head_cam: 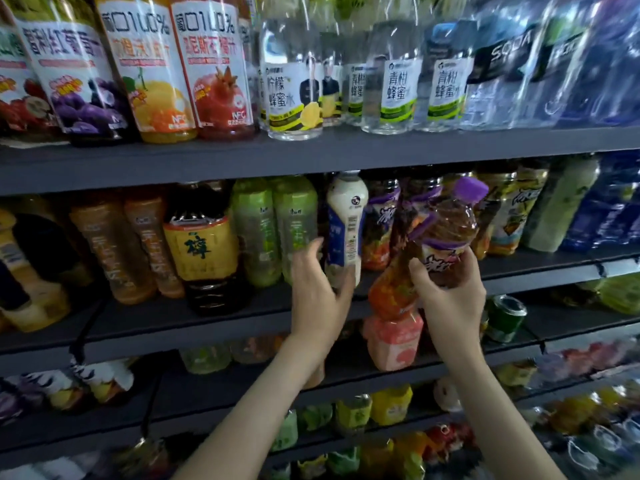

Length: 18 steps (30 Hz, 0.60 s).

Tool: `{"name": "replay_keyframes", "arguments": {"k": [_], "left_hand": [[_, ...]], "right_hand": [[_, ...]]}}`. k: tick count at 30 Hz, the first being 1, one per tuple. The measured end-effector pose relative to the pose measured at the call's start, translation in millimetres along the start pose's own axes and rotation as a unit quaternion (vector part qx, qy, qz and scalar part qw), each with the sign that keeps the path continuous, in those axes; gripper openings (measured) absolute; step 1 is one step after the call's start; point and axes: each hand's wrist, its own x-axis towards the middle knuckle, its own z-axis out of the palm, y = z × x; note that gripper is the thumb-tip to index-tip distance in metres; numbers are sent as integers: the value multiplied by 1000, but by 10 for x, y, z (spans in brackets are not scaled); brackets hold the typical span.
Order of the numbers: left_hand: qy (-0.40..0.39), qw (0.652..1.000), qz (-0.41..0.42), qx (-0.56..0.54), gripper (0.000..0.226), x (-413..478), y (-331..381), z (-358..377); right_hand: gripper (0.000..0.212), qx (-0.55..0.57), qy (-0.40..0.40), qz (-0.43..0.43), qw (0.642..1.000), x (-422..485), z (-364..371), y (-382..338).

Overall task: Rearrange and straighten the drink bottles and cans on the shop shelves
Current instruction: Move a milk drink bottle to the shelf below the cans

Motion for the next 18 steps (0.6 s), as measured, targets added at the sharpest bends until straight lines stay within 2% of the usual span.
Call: {"name": "replay_keyframes", "arguments": {"k": [2, 7, 12, 18], "left_hand": [[-3, 998, -59, -13, 72, 98, 150, 237], [-9, 990, -142, 9, 102, 274, 168, 599], [4, 981, -180, 65, 93, 310, 69, 621], [40, 987, -156, 10, 73, -20, 136, 243]], "right_hand": [[54, 5, -18, -1, 1000, 152, -125, 66], [51, 37, -76, 12, 996, 412, -207, 181], [53, 57, -131, 5, 990, 487, -93, 233], [69, 30, -168, -24, 985, 569, 112, 273]]}}
